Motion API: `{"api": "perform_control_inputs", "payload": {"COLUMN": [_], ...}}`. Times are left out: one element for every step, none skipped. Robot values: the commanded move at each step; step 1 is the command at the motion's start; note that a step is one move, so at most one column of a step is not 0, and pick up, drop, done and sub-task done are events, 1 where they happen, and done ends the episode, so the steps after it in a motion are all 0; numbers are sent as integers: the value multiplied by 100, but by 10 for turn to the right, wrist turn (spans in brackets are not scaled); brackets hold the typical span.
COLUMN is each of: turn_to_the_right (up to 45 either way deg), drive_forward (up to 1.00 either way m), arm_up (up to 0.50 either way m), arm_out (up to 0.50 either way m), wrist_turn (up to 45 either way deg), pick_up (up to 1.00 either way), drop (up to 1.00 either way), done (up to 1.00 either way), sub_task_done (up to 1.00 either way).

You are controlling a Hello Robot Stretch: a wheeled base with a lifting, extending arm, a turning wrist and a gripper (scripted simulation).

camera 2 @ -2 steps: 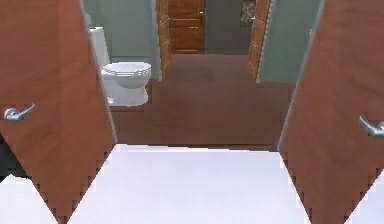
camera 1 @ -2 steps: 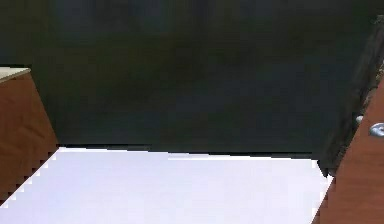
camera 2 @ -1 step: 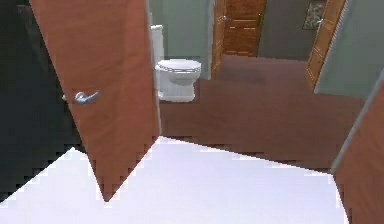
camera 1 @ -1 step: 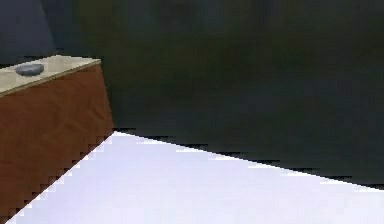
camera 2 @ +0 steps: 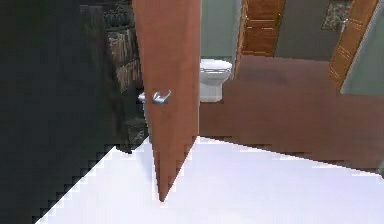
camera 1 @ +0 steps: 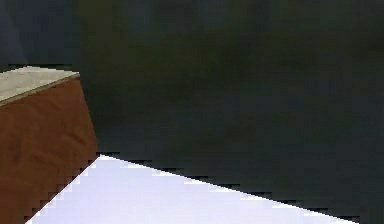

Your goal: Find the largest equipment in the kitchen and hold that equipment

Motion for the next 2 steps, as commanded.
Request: {"api": "perform_control_inputs", "payload": {"turn_to_the_right": [-450,-240], "drive_forward": [0,0], "arm_up": [0,0], "arm_out": [0,0], "wrist_turn": [0,0], "pick_up": [0,0], "drop": [0,0], "done": [0,0], "sub_task_done": [0,0]}}
